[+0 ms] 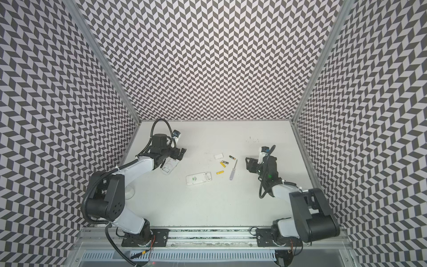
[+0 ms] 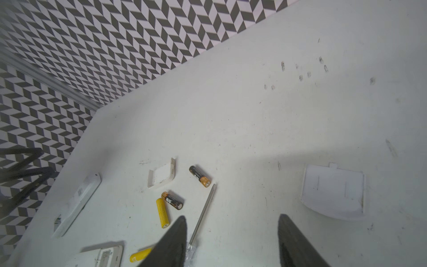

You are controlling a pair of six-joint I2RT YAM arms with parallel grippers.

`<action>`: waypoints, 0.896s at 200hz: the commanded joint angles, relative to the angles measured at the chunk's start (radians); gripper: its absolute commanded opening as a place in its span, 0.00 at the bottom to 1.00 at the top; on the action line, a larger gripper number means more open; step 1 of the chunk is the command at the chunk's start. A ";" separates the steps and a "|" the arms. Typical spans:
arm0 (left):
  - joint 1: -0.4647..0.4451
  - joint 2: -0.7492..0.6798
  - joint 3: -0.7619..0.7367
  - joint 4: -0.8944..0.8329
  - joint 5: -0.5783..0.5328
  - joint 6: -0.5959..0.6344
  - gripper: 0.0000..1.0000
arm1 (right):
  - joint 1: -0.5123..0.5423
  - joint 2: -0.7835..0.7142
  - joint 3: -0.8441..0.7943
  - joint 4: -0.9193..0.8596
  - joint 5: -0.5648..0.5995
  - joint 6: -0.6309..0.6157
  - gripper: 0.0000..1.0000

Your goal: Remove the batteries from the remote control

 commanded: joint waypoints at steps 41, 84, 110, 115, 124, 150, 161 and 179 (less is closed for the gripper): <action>0.085 -0.047 -0.111 0.235 -0.010 -0.094 1.00 | 0.010 -0.125 0.041 0.007 0.180 -0.091 0.96; 0.123 -0.056 -0.246 0.453 -0.004 -0.092 1.00 | 0.011 -0.148 0.043 0.073 0.284 -0.186 0.99; 0.163 -0.042 -0.300 0.553 0.042 -0.142 1.00 | 0.013 -0.143 0.005 0.175 0.326 -0.253 0.99; 0.169 -0.040 -0.313 0.579 0.051 -0.151 1.00 | 0.014 -0.141 -0.002 0.190 0.334 -0.268 0.99; 0.178 -0.035 -0.336 0.624 0.067 -0.168 1.00 | 0.014 -0.132 -0.008 0.212 0.352 -0.302 0.99; 0.186 -0.007 -0.398 0.760 0.090 -0.190 1.00 | 0.014 -0.098 -0.006 0.230 0.424 -0.377 0.99; 0.187 -0.006 -0.434 0.834 0.116 -0.181 1.00 | 0.013 -0.085 -0.020 0.262 0.436 -0.405 0.99; 0.213 -0.005 -0.435 0.838 0.163 -0.199 1.00 | 0.013 -0.054 -0.042 0.336 0.457 -0.440 0.99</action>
